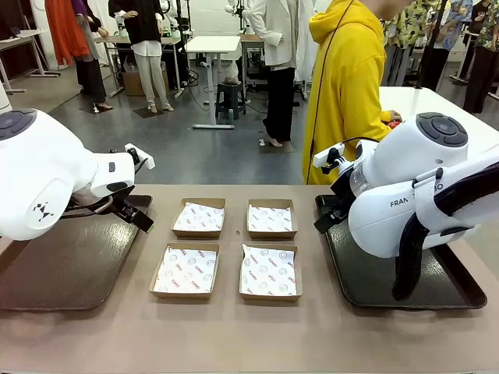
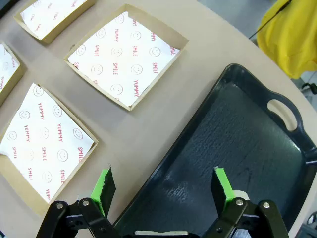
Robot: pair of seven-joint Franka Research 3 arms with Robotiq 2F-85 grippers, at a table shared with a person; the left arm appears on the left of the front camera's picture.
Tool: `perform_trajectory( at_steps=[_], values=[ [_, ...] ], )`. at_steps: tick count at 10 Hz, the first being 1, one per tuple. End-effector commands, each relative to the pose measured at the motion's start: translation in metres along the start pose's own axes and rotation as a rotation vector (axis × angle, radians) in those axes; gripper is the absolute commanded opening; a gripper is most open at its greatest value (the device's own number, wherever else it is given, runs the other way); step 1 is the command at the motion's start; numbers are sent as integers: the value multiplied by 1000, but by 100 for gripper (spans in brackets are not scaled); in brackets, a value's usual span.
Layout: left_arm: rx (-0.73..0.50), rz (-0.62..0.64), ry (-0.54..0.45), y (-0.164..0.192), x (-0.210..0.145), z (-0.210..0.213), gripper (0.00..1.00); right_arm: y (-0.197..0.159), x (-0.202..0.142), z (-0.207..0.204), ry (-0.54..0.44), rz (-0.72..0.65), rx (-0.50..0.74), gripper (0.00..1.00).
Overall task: Individually package the donuts and arrange them on the tray.
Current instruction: Pick up one Paper togo box.
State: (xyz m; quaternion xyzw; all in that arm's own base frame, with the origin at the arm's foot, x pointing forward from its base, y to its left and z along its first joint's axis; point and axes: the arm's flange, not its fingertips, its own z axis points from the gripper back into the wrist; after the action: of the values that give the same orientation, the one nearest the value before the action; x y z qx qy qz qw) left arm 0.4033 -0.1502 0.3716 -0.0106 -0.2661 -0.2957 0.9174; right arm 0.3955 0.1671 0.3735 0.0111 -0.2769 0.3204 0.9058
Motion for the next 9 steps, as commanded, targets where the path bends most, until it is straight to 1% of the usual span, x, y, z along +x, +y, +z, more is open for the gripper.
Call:
perform_trajectory(
  at_steps=[1,2,3,4,5,6,7,8,9],
  values=[
    [-7,-14,7,-10,-16,22,100,18,-16,25,-14,68,-28,100],
    [-6,-21,16,-23,-41,48,100,31,-39,56,2,90,-20,100],
    [-57,-43,43,-27,-61,69,100,34,-60,76,26,101,-22,100],
    [-84,-50,80,-27,-78,81,100,29,-81,84,94,69,-2,100],
    [-98,-47,126,-31,-93,88,100,29,-102,89,144,65,38,100],
    [-115,-44,149,-31,-106,95,100,27,-121,98,185,54,48,100],
    [-124,-41,156,-37,-115,101,100,29,-134,105,227,58,58,100],
    [-141,-55,165,-39,-124,107,100,30,-142,109,254,68,99,100],
    [-141,-44,168,-38,-129,111,100,26,-144,109,262,69,108,100]
  ],
)
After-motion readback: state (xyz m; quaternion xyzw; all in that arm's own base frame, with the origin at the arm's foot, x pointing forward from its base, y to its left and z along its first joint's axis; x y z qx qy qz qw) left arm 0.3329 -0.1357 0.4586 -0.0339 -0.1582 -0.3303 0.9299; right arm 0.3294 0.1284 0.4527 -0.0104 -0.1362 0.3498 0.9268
